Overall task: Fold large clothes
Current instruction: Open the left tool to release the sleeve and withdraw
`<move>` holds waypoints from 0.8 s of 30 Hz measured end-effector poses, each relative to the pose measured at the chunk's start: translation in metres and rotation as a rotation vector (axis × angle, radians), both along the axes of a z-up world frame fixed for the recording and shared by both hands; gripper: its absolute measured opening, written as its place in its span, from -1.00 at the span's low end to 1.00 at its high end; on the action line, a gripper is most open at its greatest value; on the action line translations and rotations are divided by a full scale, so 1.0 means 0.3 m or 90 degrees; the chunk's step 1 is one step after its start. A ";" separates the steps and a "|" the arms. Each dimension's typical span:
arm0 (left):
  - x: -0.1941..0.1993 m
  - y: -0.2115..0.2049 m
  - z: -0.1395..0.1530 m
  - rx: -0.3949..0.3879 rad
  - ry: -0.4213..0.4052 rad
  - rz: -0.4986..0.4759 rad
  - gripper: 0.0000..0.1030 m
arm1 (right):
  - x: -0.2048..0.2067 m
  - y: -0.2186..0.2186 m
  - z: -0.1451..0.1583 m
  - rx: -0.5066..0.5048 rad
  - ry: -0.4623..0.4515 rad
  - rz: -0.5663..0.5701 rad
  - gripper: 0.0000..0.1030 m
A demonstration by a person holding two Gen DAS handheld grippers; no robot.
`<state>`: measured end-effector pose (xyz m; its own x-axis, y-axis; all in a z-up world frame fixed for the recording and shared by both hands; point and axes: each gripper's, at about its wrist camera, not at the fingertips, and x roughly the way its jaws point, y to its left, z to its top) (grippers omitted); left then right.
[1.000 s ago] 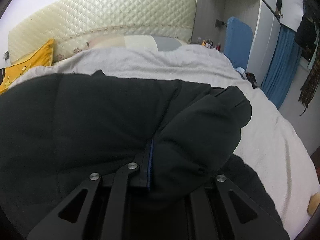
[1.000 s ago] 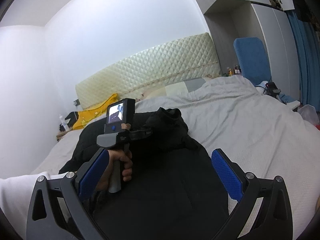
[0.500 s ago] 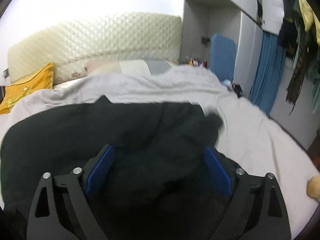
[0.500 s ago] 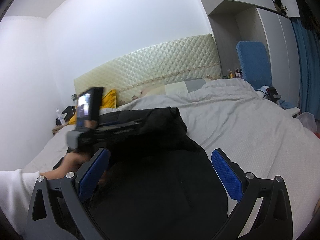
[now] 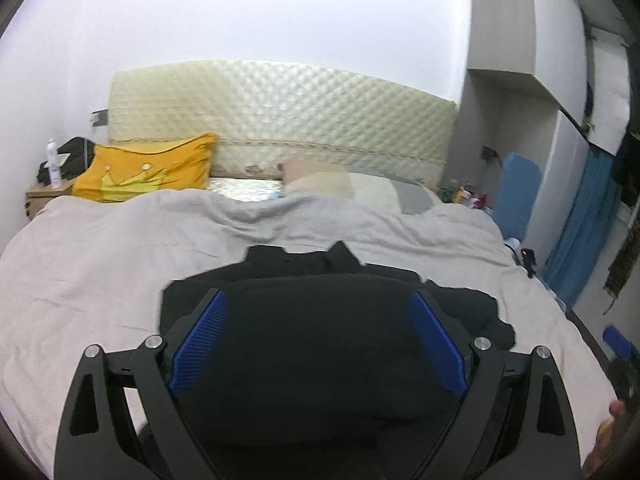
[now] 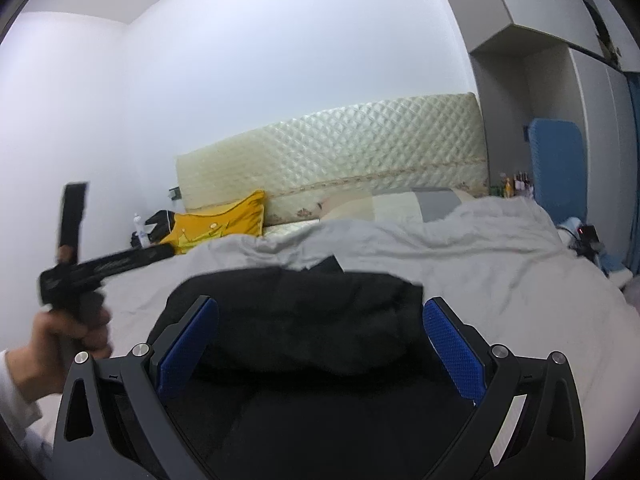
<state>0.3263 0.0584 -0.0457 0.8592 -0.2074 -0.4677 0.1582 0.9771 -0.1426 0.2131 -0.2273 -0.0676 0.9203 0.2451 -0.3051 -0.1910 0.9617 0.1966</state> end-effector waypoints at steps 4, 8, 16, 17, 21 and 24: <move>0.043 0.051 -0.047 0.023 0.014 0.014 0.79 | 0.190 0.033 -0.029 -0.006 0.033 0.012 0.99; 0.118 0.057 -0.140 0.039 0.041 0.023 0.78 | 0.385 0.058 -0.137 -0.043 0.086 0.018 0.78; 0.277 -0.023 -0.353 0.107 0.102 -0.007 0.76 | 0.594 0.123 -0.371 -0.074 0.164 0.037 0.80; 0.290 -0.021 -0.364 0.105 0.107 -0.003 0.76 | 0.605 0.125 -0.389 -0.070 0.162 0.037 0.85; 0.332 -0.013 -0.416 0.108 0.124 -0.009 0.76 | 0.633 0.138 -0.446 -0.075 0.163 0.036 0.91; 0.344 -0.011 -0.447 0.106 0.123 -0.005 0.77 | 0.651 0.151 -0.482 -0.096 0.166 0.037 0.94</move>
<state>0.4293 0.0551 -0.1797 0.7492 -0.1204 -0.6513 0.1514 0.9884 -0.0085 0.4085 -0.1819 -0.2122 0.7919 0.2286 -0.5663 -0.2075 0.9728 0.1026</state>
